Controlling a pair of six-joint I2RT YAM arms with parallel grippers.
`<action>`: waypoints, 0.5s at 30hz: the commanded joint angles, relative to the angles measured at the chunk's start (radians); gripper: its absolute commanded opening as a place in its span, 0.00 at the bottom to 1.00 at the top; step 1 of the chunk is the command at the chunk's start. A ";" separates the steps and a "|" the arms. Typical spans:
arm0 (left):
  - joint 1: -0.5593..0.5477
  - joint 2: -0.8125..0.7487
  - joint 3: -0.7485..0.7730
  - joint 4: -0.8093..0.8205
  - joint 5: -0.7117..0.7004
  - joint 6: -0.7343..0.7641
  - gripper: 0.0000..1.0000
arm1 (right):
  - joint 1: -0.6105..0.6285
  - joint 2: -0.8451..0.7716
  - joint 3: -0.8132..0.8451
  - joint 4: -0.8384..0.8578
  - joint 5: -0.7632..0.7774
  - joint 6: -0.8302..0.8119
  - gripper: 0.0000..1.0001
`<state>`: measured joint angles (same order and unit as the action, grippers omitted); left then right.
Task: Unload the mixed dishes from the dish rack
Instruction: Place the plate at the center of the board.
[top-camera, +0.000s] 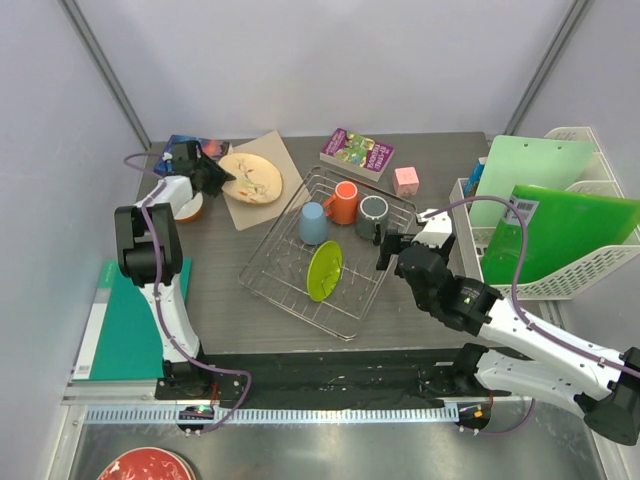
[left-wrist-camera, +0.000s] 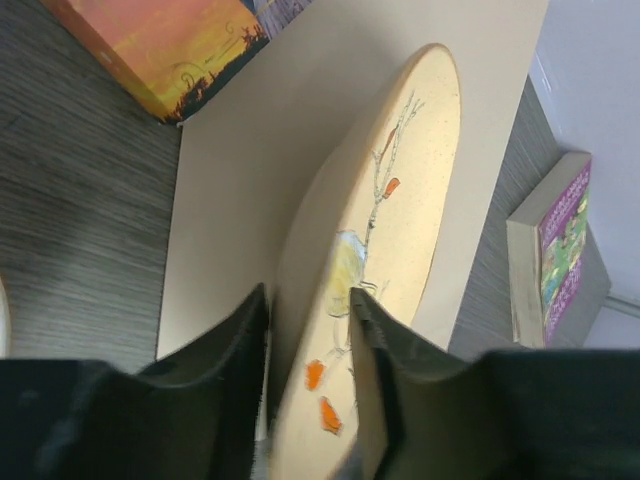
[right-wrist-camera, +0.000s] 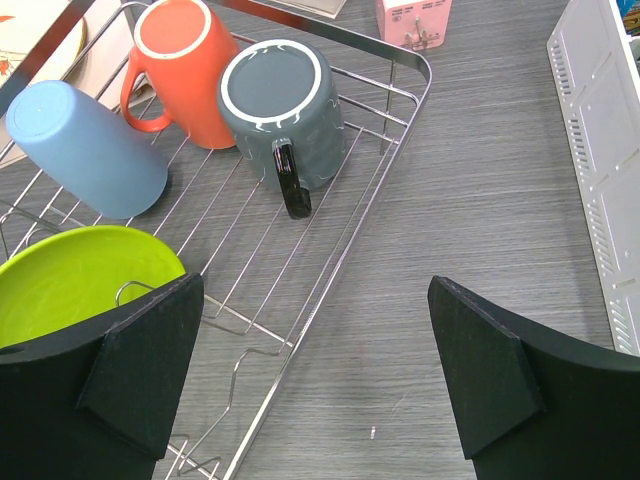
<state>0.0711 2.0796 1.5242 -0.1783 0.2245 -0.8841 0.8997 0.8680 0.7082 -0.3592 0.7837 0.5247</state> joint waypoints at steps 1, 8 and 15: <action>-0.011 -0.044 0.054 0.017 0.029 0.013 0.44 | -0.004 -0.018 0.005 0.040 0.022 -0.006 0.99; -0.027 -0.069 0.091 -0.078 0.000 0.051 0.63 | -0.007 -0.018 0.005 0.039 0.015 0.003 0.99; -0.042 -0.070 0.226 -0.315 -0.102 0.088 0.74 | -0.005 -0.034 -0.003 0.039 0.017 0.006 0.99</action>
<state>0.0456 2.0789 1.6341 -0.3752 0.1814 -0.8398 0.8967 0.8585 0.7078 -0.3592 0.7830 0.5251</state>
